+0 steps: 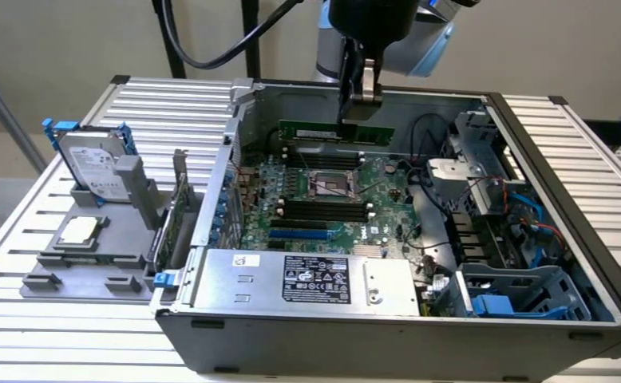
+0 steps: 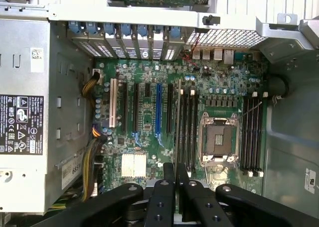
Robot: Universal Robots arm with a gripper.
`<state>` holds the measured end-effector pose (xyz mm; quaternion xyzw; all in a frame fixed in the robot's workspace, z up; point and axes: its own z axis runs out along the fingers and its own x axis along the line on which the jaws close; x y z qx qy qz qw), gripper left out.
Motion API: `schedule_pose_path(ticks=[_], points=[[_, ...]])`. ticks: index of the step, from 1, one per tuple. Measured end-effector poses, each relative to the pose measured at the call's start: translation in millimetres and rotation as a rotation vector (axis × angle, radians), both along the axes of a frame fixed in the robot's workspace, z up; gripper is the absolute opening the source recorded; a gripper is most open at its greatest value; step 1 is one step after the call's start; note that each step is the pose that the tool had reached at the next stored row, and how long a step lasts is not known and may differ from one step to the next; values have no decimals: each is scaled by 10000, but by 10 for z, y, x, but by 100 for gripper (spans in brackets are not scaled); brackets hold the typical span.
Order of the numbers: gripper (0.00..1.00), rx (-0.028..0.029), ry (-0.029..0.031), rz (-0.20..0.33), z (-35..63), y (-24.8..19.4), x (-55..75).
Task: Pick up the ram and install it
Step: 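Insert the ram into the slot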
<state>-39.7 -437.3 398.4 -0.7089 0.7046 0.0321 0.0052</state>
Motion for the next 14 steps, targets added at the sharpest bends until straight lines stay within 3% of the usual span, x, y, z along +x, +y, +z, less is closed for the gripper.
schedule_pose_path(ticks=[7,14], points=[[13,1,-1,-2,-17,15,-1],[13,-2,0,0,-142,190,-1]])
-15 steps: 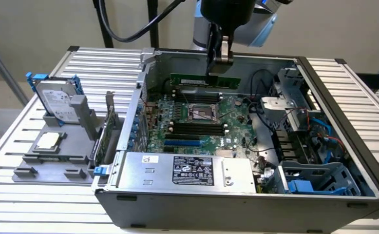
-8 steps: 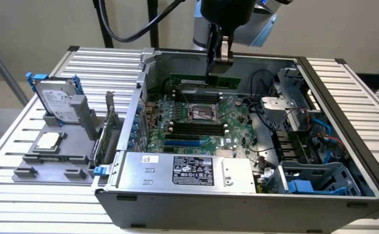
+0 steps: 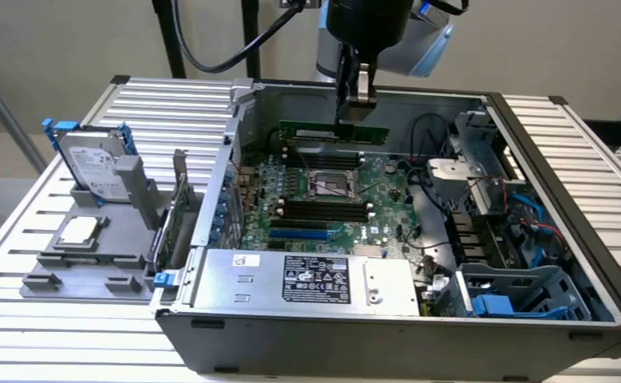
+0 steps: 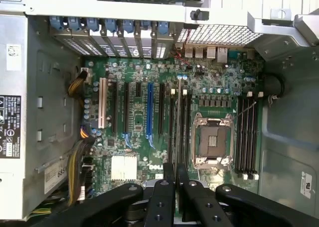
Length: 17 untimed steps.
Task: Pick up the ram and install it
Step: 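Insert the ram into the slot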
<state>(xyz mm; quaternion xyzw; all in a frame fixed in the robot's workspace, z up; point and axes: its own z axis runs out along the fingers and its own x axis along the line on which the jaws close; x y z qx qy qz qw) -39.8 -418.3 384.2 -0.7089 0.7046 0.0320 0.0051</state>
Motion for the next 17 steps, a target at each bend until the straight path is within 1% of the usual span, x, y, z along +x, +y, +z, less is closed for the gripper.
schedule_pose_path(ticks=[6,8,10,12,17], points=[[13,-19,0,0,-110,163,0],[13,-50,-1,-1,-145,211,0],[13,-88,0,0,-181,233,0],[13,-109,0,0,-217,242,0],[13,-153,0,1,-308,247,0]])
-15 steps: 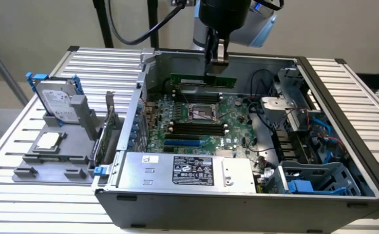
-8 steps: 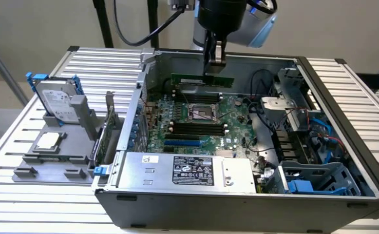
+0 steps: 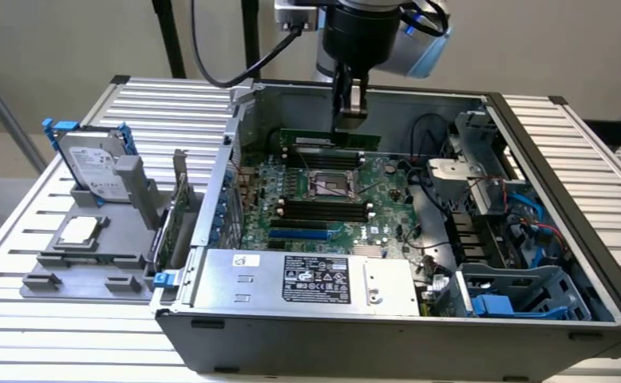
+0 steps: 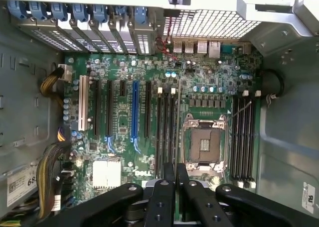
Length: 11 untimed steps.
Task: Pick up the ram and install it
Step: 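Insert the ram into the slot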
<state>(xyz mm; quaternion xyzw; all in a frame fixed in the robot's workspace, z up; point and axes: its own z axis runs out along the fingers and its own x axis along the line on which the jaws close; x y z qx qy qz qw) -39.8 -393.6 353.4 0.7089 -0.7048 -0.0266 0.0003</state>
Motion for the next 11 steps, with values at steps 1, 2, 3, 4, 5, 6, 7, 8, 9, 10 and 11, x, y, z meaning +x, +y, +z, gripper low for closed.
schedule_pose_path(ticks=[1,2,3,4,5,6,7,8,9,10,11], points=[[13,-5,0,0,-18,0,0],[13,-12,0,0,-36,0,0],[13,-19,1,0,-54,0,0],[13,-27,1,0,-72,0,0],[13,-35,0,0,-90,0,0],[13,-41,0,0,-109,0,0],[13,-48,0,0,-127,0,0],[13,-56,0,0,-145,0,0],[13,-63,0,0,-163,0,0],[13,-69,1,0,-181,0,0],[13,-73,0,0,-199,0,0]])
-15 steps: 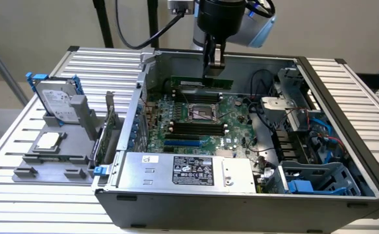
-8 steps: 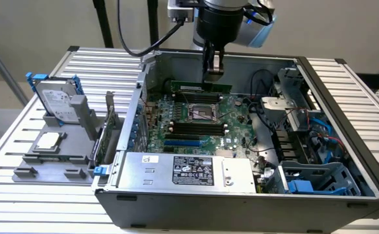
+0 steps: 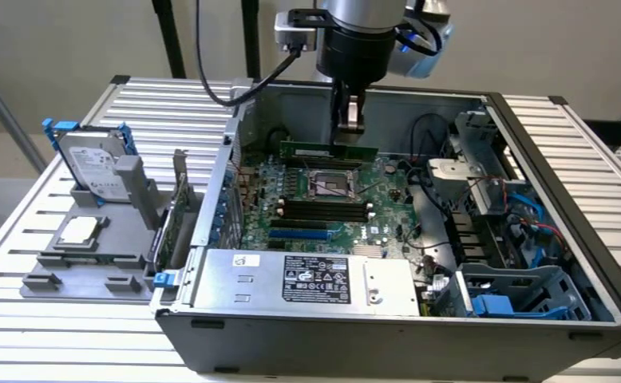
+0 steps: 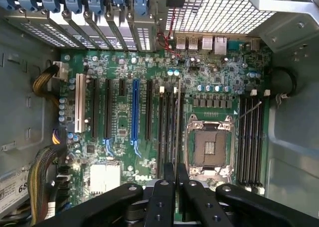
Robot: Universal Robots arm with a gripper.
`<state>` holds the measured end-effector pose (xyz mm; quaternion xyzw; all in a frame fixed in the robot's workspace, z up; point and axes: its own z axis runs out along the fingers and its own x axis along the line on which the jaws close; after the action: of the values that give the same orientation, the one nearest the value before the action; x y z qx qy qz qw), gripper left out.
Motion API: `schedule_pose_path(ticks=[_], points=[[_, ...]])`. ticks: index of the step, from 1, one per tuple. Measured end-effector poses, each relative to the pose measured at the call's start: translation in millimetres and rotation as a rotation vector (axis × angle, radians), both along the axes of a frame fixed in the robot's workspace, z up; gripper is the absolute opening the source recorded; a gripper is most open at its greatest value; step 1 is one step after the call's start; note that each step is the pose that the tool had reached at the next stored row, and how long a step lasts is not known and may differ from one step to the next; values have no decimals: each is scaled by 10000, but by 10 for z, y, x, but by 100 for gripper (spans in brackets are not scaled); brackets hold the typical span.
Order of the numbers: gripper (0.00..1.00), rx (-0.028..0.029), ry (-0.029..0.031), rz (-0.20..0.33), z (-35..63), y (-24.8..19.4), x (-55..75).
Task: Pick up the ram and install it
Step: 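Insert the ram into the slot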
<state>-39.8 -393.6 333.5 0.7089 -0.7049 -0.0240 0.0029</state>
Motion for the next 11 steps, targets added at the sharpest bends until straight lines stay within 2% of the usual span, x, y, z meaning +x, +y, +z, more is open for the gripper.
schedule_pose_path(ticks=[11], points=[[13,-22,0,0,-199,-10,0]])
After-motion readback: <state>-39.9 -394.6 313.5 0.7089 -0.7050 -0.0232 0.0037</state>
